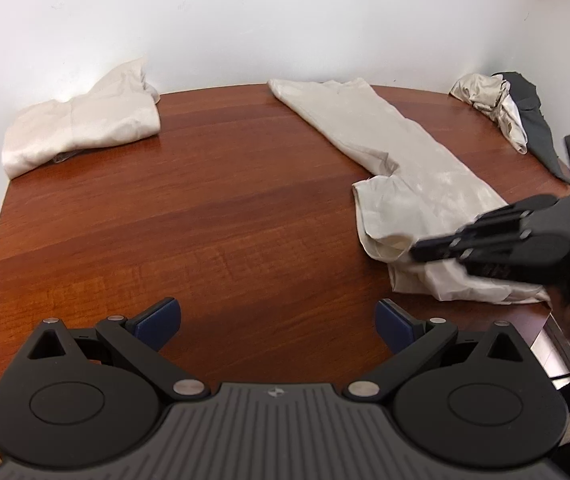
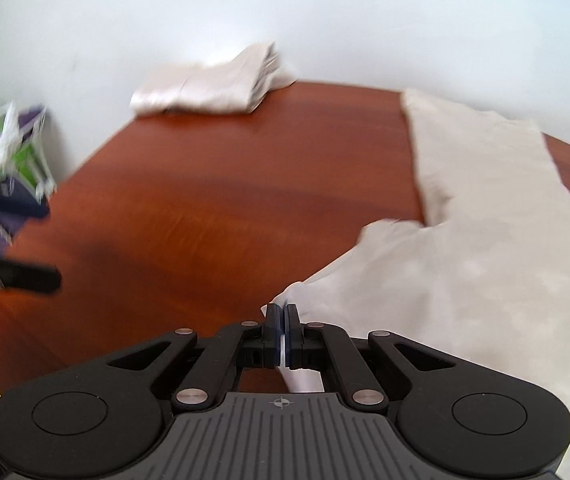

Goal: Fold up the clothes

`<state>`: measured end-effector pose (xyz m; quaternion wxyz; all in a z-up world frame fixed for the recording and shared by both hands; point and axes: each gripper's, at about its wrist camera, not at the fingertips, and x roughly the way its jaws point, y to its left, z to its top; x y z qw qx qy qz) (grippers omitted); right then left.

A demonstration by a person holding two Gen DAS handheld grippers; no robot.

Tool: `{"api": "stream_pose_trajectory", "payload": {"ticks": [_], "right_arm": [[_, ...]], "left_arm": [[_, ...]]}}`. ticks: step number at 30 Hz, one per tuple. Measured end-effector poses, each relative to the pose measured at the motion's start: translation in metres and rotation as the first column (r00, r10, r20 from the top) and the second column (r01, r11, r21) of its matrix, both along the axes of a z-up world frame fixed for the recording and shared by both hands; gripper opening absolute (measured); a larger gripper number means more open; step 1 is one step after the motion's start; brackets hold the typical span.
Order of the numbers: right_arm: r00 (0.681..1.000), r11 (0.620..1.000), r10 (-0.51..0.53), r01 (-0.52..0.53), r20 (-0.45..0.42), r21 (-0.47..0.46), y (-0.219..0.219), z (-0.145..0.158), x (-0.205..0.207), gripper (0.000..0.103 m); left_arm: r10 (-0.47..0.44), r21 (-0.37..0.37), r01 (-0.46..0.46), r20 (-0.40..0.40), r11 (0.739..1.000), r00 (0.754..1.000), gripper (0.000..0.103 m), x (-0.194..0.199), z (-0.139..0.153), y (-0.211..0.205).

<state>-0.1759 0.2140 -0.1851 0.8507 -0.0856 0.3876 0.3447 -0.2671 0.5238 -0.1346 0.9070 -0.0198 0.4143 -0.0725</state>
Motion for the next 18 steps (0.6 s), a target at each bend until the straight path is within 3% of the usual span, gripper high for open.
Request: {"api": "stream_pose_trajectory", "payload": {"ticks": [8,18], "right_arm": [[0.977,0.975,-0.215,0.215,-0.006,0.047,-0.062,0.027,0.041,0.004],[0.889,0.891,-0.455,0.454,-0.05,-0.017,-0.147,0.007,0.097,0.004]], "left_arm": [[-0.036,-0.027,0.036,0.018,0.999,0.999,0.103,0.018,0.0,-0.016],[-0.061,-0.029,0.061,0.021,0.998,0.998,0.103,0.032,0.005,-0.035]]}}
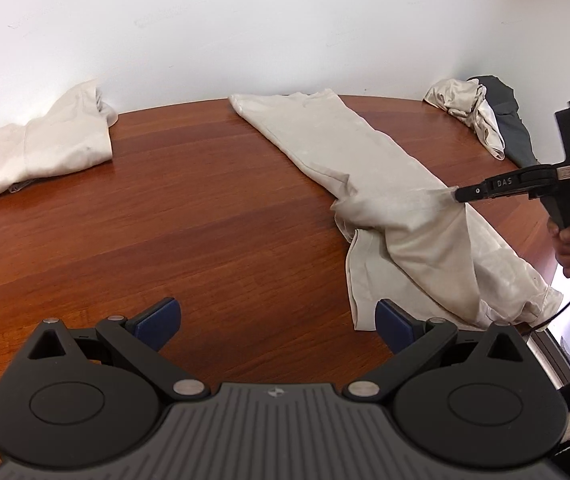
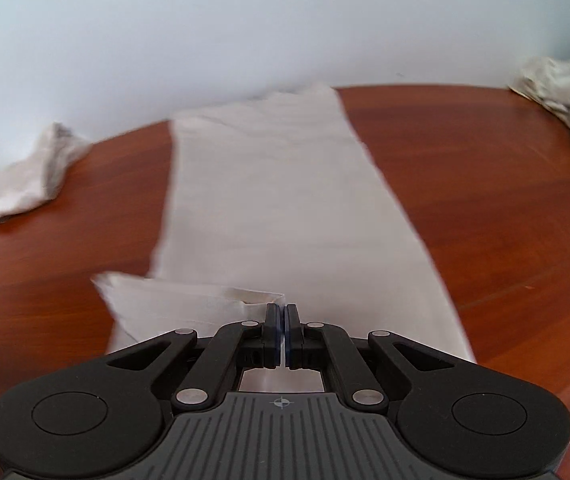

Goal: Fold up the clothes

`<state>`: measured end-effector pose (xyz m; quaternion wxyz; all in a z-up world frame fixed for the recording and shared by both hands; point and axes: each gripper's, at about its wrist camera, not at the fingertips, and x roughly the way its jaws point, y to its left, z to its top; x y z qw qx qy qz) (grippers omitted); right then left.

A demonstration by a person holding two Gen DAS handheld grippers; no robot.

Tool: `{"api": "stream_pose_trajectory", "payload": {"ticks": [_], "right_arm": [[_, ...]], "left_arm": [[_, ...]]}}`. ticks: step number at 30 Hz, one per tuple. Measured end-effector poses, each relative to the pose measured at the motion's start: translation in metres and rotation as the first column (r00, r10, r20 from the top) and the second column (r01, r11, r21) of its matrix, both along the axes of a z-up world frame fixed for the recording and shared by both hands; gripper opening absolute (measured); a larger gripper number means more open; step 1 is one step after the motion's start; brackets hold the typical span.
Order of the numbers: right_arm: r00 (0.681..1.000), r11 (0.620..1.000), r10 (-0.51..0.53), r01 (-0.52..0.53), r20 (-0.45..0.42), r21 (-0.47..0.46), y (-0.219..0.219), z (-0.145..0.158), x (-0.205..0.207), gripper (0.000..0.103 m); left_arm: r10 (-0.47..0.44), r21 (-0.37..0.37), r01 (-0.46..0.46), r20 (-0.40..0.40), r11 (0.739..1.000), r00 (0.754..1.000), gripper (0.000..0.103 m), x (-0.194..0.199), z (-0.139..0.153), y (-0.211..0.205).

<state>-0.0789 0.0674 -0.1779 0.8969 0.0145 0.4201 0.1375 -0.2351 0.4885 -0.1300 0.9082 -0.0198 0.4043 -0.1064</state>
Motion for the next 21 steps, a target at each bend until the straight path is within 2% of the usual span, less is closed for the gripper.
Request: {"api": "stream_pose_trajectory", "payload": {"ticks": [5,7,9,11,14,19,21], "right_arm": [[0.998,0.998,-0.059,0.058,-0.028,-0.018,-0.024,-0.016,0.018,0.006],[0.996,0.997,-0.075,0.074,-0.038,-0.039,-0.028,-0.019,0.022,0.013],[0.997,0.996,-0.073,0.071,-0.029,-0.048,-0.029,-0.018,0.021,0.027],[0.997,0.996,-0.073,0.072,-0.017,-0.052,-0.031,-0.014,0.016,0.035],[0.999,0.998,-0.047,0.046,-0.009,-0.03,-0.033,-0.004,0.006,0.036],[0.999,0.997,0.032,-0.031,-0.012,0.065,-0.033,0.016,-0.025,0.036],[0.997,0.995,0.075,-0.074,-0.014,0.069,-0.027,0.022,-0.039,0.036]], "left_arm": [[-0.014,0.008,0.014,-0.007,1.0,1.0,0.103,0.004,0.002,-0.008],[-0.022,0.009,0.022,-0.011,1.0,1.0,0.103,0.006,0.002,-0.011],[-0.034,0.011,0.034,-0.015,0.999,0.999,0.103,0.008,0.001,-0.015],[-0.049,0.009,0.049,-0.017,0.999,0.999,0.103,0.012,-0.001,-0.02],[-0.081,0.005,0.081,-0.021,0.997,0.996,0.103,0.018,-0.006,-0.028],[-0.143,-0.001,0.143,-0.014,0.99,0.99,0.103,0.032,-0.019,-0.043],[-0.162,-0.013,0.162,-0.018,0.987,0.987,0.102,0.04,-0.025,-0.047]]}}
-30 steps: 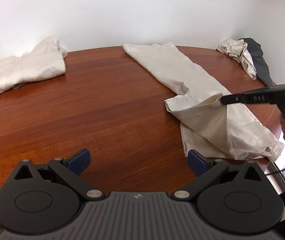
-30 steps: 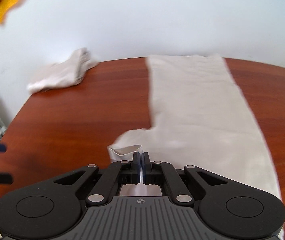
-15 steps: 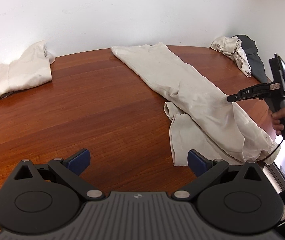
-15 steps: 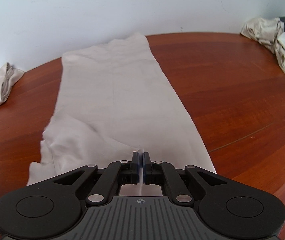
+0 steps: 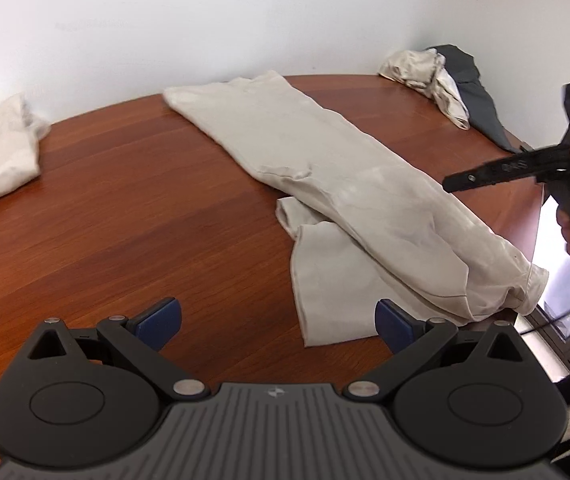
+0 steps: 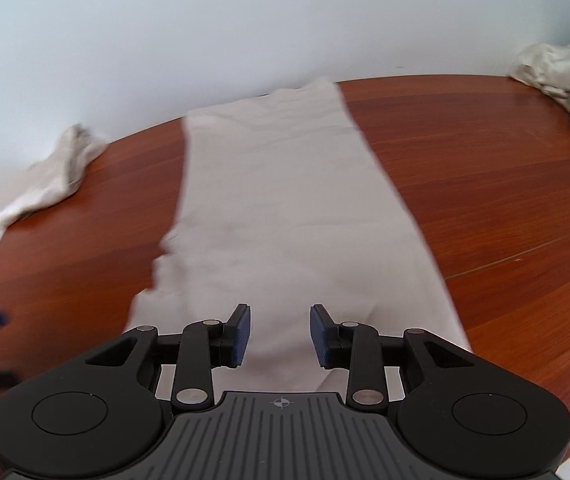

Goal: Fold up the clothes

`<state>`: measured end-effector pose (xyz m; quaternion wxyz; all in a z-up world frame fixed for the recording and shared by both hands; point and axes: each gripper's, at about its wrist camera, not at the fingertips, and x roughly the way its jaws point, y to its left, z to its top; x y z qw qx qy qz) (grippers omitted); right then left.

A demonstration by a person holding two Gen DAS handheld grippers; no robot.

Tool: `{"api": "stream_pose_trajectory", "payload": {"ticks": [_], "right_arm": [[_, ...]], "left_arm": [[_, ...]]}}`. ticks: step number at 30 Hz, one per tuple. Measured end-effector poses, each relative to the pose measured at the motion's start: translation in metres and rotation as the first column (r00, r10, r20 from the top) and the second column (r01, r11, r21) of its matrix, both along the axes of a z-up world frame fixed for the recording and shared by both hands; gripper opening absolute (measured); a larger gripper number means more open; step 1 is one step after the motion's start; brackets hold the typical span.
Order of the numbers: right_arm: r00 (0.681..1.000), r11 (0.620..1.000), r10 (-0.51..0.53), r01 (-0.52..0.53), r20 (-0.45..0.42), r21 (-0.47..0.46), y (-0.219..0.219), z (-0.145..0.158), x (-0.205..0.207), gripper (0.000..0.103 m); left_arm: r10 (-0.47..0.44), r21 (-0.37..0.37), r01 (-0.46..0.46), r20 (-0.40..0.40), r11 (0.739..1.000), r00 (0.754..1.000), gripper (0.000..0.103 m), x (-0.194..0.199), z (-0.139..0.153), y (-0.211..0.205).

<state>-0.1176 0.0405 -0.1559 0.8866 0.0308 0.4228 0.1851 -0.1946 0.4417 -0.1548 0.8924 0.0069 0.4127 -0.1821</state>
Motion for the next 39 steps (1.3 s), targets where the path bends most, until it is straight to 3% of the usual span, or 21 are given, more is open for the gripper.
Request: {"api": "stream_pose_trajectory", "payload": {"ticks": [7,17,22,30,31,33,34,37,38,39], "right_arm": [[0.996,0.995,0.087,-0.087,-0.015,-0.038,0.028,-0.002,-0.042,0.036],[0.998,0.997,0.027,-0.031,-0.064,-0.066,0.035,-0.021,-0.08,0.036],[0.996,0.996,-0.015,0.007,-0.086,-0.092,0.033,-0.035,-0.09,0.036],[0.994,0.992,-0.047,0.035,-0.095,-0.121,0.038,-0.053,-0.089,0.035],[0.994,0.991,-0.048,0.036,-0.096,-0.126,0.039,-0.055,-0.087,0.034],[0.993,0.99,-0.048,0.032,-0.112,-0.136,0.039,-0.057,-0.084,0.008],[0.992,0.989,-0.058,0.042,-0.116,-0.139,0.038,-0.057,-0.083,0.008],[0.991,0.989,-0.084,0.07,-0.105,-0.127,0.032,-0.053,-0.082,0.007],[0.99,0.989,-0.092,0.079,-0.103,-0.122,0.03,-0.051,-0.081,0.007],[0.99,0.989,-0.097,0.085,-0.098,-0.121,0.029,-0.049,-0.081,0.007]], "left_arm": [[-0.101,0.007,0.101,-0.011,0.995,0.995,0.093,0.035,-0.019,-0.013],[-0.237,0.018,0.238,-0.028,0.971,0.971,0.079,0.077,-0.045,-0.045],[-0.263,0.016,0.265,-0.055,0.964,0.963,0.069,0.092,-0.059,-0.058],[-0.264,0.036,0.267,-0.074,0.963,0.962,0.069,0.103,-0.069,-0.069],[-0.265,0.035,0.268,-0.075,0.963,0.961,0.069,0.104,-0.069,-0.07],[-0.274,0.028,0.277,-0.076,0.96,0.959,0.069,0.105,-0.07,-0.073],[-0.28,0.025,0.283,-0.075,0.959,0.957,0.066,0.106,-0.071,-0.074],[-0.292,0.031,0.295,-0.07,0.955,0.954,0.043,0.106,-0.072,-0.078],[-0.295,0.033,0.298,-0.069,0.954,0.953,0.025,0.106,-0.072,-0.08],[-0.301,0.028,0.304,-0.071,0.952,0.951,0.015,0.106,-0.073,-0.08]]}}
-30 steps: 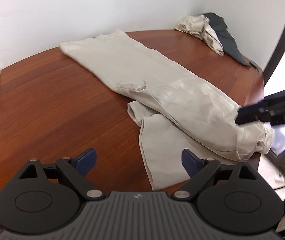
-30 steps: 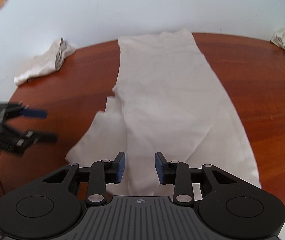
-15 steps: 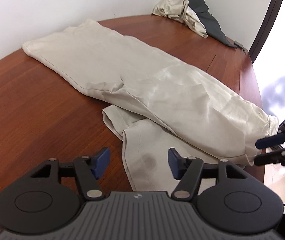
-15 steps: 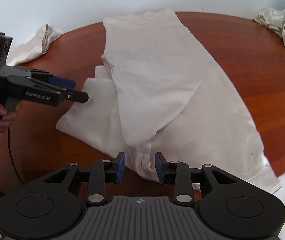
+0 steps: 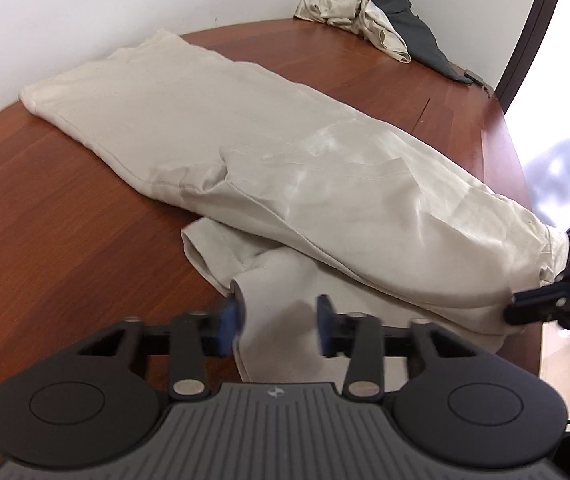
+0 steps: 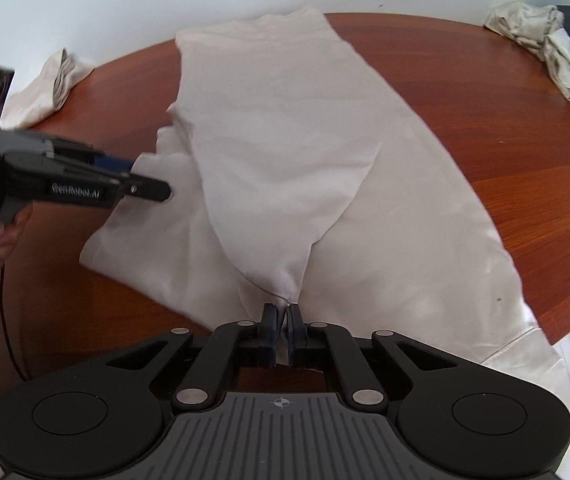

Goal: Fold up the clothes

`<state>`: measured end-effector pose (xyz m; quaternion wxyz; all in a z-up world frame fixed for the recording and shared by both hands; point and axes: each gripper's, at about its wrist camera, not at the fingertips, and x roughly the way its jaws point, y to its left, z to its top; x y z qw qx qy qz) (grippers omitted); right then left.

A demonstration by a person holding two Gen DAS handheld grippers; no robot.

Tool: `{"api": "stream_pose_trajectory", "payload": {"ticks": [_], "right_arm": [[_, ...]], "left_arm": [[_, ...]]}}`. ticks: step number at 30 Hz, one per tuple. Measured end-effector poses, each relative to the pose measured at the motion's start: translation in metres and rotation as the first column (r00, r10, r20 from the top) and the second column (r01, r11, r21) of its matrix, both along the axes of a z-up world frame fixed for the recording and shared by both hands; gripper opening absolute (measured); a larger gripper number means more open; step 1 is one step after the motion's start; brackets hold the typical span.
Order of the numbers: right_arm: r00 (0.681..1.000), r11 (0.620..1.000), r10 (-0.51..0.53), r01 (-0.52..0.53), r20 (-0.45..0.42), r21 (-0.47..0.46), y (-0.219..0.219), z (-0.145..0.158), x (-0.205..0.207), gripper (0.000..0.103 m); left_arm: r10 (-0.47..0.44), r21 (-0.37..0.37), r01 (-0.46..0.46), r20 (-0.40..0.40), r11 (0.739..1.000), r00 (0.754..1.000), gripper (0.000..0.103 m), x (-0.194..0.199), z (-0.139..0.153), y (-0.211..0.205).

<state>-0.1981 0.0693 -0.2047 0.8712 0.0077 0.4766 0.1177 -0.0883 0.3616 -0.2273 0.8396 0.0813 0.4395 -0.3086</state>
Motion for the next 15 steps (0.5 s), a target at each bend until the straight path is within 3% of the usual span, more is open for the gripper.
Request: {"api": "stream_pose_trajectory", "payload": {"ticks": [2,10,15], "right_arm": [[1.0,1.0,-0.008,0.008,0.009,-0.001,-0.003,0.004,0.001,0.007],[0.998,1.0,-0.022,0.023,0.052,-0.009,-0.015,0.025,0.005,0.007],[1.0,0.999,0.022,-0.021,0.011,-0.038,-0.013,0.015,0.005,0.009]], "left_arm": [[0.001,-0.008,-0.001,0.014,1.0,1.0,0.003,-0.003,0.002,0.001],[0.045,-0.079,-0.042,0.037,0.996,0.998,0.003,-0.021,0.026,0.023],[0.068,-0.075,-0.071,-0.045,0.995,0.997,0.003,-0.021,0.021,0.03]]}}
